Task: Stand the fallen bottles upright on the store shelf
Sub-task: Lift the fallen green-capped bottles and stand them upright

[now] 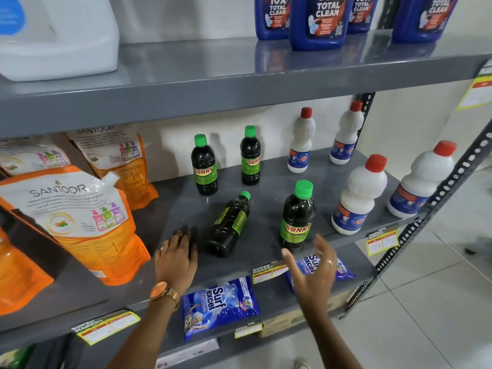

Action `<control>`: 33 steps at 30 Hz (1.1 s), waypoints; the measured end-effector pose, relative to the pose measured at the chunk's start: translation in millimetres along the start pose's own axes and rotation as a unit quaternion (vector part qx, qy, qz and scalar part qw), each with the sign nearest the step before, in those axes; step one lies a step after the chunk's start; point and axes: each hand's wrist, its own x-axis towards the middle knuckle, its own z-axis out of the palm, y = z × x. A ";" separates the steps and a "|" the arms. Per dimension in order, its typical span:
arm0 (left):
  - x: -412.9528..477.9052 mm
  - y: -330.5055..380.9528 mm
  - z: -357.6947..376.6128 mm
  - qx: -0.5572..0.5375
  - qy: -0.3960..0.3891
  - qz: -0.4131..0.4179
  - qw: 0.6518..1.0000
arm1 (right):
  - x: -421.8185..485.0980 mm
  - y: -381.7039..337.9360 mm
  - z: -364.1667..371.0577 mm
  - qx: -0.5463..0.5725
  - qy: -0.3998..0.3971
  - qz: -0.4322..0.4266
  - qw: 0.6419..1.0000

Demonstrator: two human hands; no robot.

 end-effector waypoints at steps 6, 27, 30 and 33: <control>7.2 -28.4 -7.9 0.037 -0.029 0.107 0.993 | -18.6 -66.6 68.7 -0.032 -0.293 0.059 0.954; 0.8 -25.2 11.2 -0.013 -0.009 0.036 0.999 | 31.5 -74.1 152.0 0.097 -0.154 0.013 0.983; 0.9 -24.9 11.0 -0.018 -0.008 0.036 0.999 | 28.7 -73.6 156.0 0.129 -0.170 0.011 0.977; -0.1 -26.1 11.6 -0.016 -0.002 0.039 0.999 | 25.0 -60.0 153.9 0.084 -0.190 -0.003 0.978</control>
